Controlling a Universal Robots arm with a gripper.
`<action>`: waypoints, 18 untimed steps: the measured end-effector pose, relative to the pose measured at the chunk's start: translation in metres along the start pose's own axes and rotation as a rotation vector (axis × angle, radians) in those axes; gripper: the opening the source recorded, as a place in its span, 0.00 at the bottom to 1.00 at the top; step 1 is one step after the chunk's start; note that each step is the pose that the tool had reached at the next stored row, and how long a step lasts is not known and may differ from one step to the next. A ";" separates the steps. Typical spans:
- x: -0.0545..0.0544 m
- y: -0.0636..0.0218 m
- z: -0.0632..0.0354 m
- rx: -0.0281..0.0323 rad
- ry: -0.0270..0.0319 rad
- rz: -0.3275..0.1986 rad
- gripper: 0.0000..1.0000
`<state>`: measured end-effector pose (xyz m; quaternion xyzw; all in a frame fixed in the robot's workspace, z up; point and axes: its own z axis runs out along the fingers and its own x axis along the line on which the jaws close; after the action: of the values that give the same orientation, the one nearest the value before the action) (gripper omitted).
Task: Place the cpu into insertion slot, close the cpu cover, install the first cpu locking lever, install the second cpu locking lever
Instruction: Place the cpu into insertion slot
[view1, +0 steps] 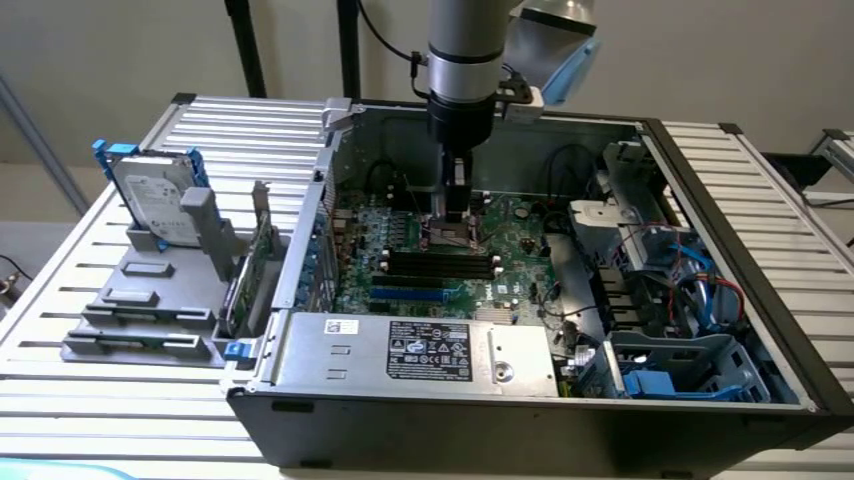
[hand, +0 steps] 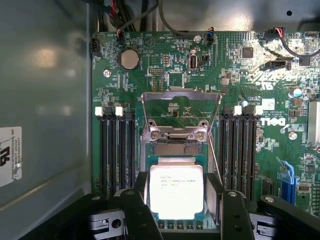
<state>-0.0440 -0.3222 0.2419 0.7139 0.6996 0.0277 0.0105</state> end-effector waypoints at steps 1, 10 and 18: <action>0.000 0.0000 0.0007 0.0000 0.0000 0.000 0.54; 0.000 -0.0005 0.0087 0.0000 0.0002 -0.003 0.54; 0.000 -0.0009 0.0167 -0.0020 0.0002 -0.003 0.54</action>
<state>-0.0440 -0.3221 0.2251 0.7129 0.7006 0.0285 0.0112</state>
